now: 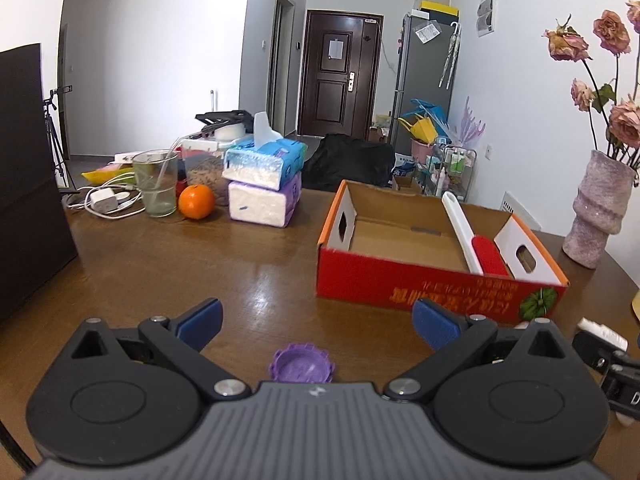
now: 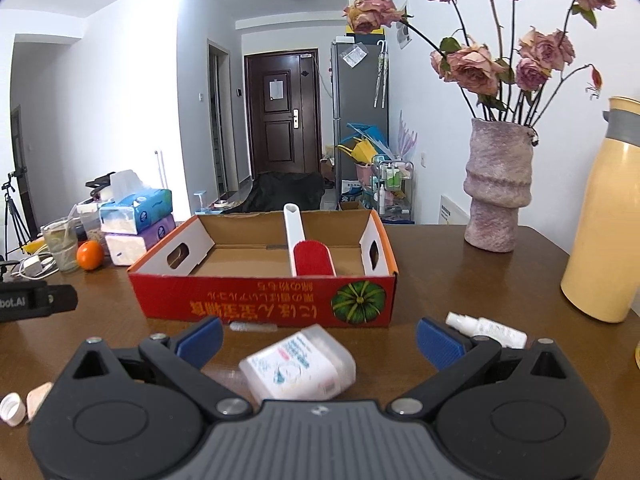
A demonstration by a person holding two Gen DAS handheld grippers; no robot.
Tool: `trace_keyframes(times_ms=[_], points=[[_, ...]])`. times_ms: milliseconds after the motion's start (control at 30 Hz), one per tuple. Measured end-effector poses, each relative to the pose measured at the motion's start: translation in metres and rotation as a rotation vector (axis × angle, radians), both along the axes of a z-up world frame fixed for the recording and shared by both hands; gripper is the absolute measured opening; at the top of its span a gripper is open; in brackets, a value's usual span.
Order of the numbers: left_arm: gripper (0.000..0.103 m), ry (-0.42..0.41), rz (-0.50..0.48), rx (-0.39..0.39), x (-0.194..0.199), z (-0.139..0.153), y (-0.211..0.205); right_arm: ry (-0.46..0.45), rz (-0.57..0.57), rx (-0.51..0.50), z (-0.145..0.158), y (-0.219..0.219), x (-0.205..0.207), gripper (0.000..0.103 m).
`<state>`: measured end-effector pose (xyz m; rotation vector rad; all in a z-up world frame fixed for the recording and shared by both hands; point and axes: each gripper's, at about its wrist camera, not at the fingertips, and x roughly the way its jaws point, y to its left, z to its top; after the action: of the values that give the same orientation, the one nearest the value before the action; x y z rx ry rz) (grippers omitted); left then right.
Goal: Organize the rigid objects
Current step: 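Withdraw both tools from the box back over the table, then approach the white plug adapter with the left tool while the right tool grasps the green spray bottle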
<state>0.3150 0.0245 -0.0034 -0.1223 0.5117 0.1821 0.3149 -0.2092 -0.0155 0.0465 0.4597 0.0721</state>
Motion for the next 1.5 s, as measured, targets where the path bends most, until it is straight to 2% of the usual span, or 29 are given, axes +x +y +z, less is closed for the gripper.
trace_keyframes(times_ms=[400, 733, 1133, 1500], points=[[0.103, -0.004, -0.016, 0.013, -0.055, -0.004, 0.007, 0.050, -0.014, 0.006, -0.016, -0.007, -0.052, 0.103], [0.103, 0.011, -0.013, 0.008, -0.086, -0.014, 0.018, 0.059, -0.001, -0.013, -0.021, -0.003, -0.086, 0.103], [0.103, 0.042, -0.002, 0.003, -0.107, -0.030, 0.040, 0.080, 0.021, -0.039, -0.028, 0.009, -0.109, 0.103], [0.103, 0.082, 0.016, -0.015, -0.109, -0.051, 0.062, 0.110, 0.029, -0.064, -0.038, 0.025, -0.107, 0.103]])
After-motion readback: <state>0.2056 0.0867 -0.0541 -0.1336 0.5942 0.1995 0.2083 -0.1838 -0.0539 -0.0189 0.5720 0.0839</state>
